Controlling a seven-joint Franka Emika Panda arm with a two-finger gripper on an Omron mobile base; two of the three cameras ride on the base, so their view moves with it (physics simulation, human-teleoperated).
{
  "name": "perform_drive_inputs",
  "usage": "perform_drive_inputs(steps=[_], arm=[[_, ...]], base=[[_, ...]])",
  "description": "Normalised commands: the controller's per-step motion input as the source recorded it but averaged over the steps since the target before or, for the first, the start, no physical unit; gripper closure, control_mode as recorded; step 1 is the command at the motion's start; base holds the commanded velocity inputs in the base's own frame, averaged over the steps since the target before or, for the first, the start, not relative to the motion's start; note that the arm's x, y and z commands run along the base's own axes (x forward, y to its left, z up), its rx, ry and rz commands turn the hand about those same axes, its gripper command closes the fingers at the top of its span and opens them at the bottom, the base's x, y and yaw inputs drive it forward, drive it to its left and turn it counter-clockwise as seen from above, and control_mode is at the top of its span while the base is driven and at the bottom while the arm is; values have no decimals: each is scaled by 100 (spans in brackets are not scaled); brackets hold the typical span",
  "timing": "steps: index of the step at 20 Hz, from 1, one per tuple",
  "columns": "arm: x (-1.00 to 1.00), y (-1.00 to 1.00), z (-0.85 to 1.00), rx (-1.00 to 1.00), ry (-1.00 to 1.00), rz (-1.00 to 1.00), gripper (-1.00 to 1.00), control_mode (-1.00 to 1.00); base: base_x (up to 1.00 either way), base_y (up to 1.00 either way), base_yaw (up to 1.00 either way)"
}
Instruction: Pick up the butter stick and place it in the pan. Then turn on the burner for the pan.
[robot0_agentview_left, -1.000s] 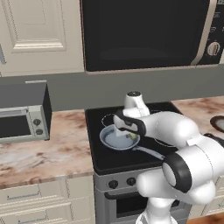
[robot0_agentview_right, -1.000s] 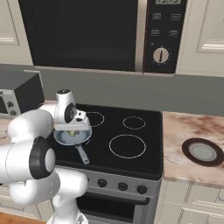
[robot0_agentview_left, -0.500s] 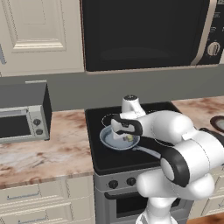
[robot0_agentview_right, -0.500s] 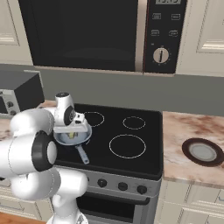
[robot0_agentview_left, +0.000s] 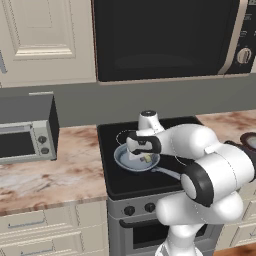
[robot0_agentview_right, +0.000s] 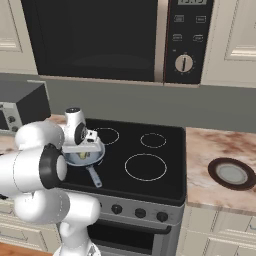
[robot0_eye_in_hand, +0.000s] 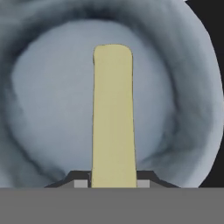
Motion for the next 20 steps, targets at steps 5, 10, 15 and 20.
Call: perform_drive_inputs(steps=[5, 10, 15, 20], arm=[[7, 1, -15, 0, 0, 2, 100, -100], [7, 4, -15, 0, 1, 2, 100, -100], [8, 13, -14, 0, 1, 1, -100, -100], [8, 6, -1, 0, 0, 0, -100, -100]], base=[[0, 0, 0], [0, 0, 0], [0, 0, 0], [0, 0, 0]])
